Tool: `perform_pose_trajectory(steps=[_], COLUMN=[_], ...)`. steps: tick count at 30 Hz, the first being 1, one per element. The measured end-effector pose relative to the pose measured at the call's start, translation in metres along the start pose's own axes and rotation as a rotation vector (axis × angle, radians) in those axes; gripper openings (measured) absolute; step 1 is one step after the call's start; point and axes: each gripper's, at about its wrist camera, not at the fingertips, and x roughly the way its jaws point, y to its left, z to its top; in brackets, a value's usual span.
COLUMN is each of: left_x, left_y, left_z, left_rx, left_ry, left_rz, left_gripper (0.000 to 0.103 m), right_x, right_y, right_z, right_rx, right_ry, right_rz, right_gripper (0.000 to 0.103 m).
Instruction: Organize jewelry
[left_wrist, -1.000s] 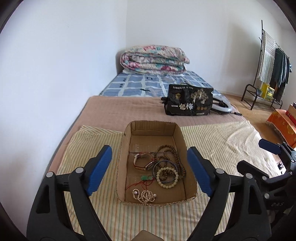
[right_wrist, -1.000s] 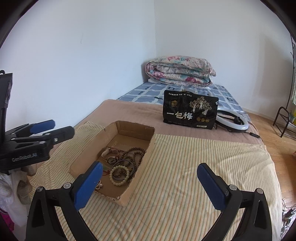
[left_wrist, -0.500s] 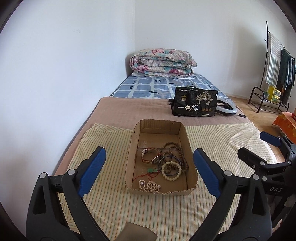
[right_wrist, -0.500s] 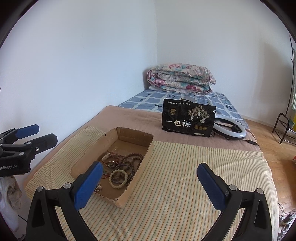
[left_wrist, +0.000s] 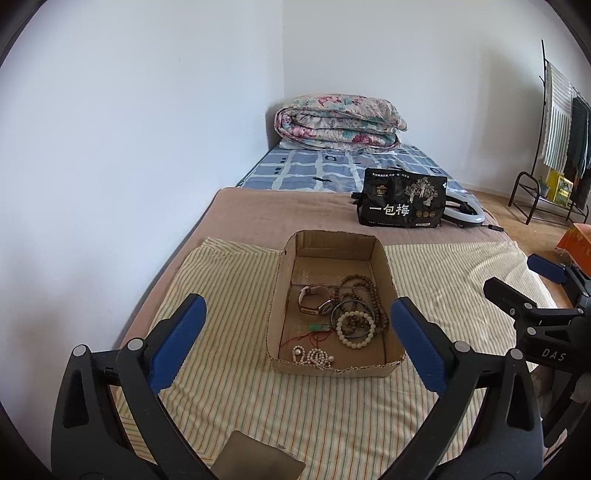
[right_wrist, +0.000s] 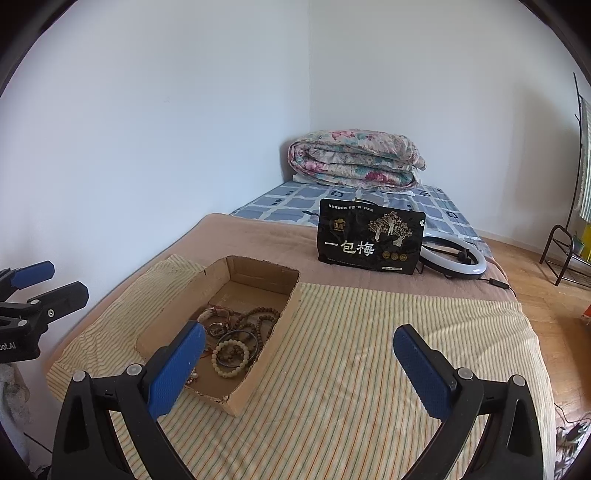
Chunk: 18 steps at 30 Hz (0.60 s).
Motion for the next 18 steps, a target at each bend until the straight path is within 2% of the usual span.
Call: perform_pose_trajectory(steps=[18], left_x=[-0.0092], left_y=[-0.0073], left_z=[0.0033], left_rx=[0.014], left_ry=[-0.017], left_rz=[-0.001], left_gripper=[0.102], right_x=[-0.007], right_y=[-0.0023], right_z=[-0.0016], right_rx=[-0.01], right_ry=[-0.006], right_rz=[-0.009], right_gripper=[0.103])
